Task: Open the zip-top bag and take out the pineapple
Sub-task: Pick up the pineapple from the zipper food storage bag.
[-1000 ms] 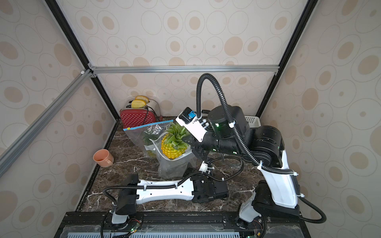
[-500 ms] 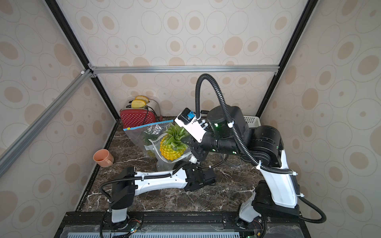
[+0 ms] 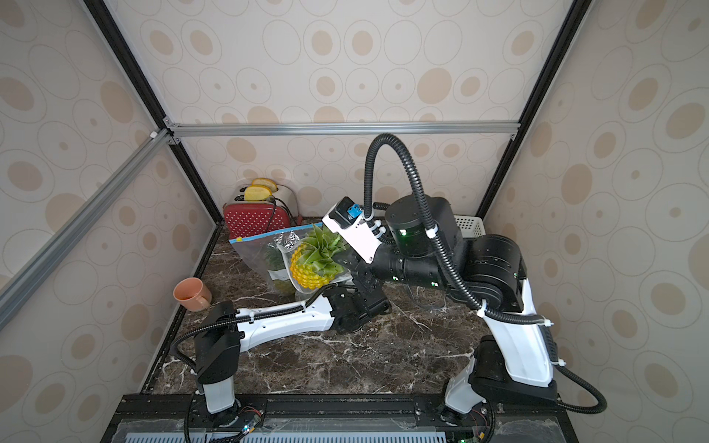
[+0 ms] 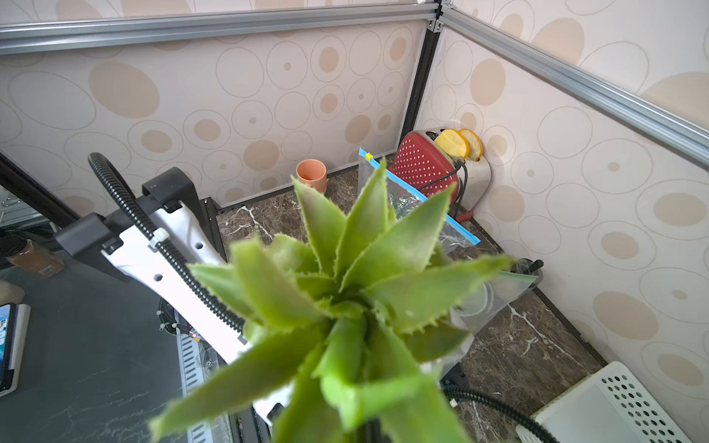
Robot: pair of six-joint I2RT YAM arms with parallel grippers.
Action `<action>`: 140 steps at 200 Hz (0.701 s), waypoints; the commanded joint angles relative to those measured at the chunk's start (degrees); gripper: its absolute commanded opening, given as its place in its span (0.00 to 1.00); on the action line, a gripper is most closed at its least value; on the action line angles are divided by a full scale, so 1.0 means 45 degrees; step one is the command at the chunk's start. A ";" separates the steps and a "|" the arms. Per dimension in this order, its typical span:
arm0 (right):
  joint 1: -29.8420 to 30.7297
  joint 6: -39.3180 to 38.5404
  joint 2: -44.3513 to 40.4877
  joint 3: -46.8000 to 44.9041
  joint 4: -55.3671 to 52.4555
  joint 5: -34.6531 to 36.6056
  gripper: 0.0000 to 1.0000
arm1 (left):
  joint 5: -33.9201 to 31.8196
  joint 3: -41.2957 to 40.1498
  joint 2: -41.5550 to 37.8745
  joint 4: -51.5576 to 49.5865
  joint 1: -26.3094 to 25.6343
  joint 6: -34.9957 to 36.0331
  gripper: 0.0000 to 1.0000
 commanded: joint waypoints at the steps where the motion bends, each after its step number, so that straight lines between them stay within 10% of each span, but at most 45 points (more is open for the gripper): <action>1: 0.0296 0.0146 -0.0218 0.0324 0.0886 -0.0286 0.00 | 0.0334 0.0063 0.0174 0.0271 0.0263 0.0254 0.27; 27: 0.0321 0.0085 -0.0217 0.0472 0.0799 -0.0145 0.00 | 0.1124 -0.0508 -0.0246 0.0375 0.0190 0.0003 0.09; 140: 0.0310 -0.0587 -0.0261 0.1395 0.0631 0.0855 0.00 | 0.4734 -0.4880 -0.1076 0.0607 -0.1174 -0.0833 0.03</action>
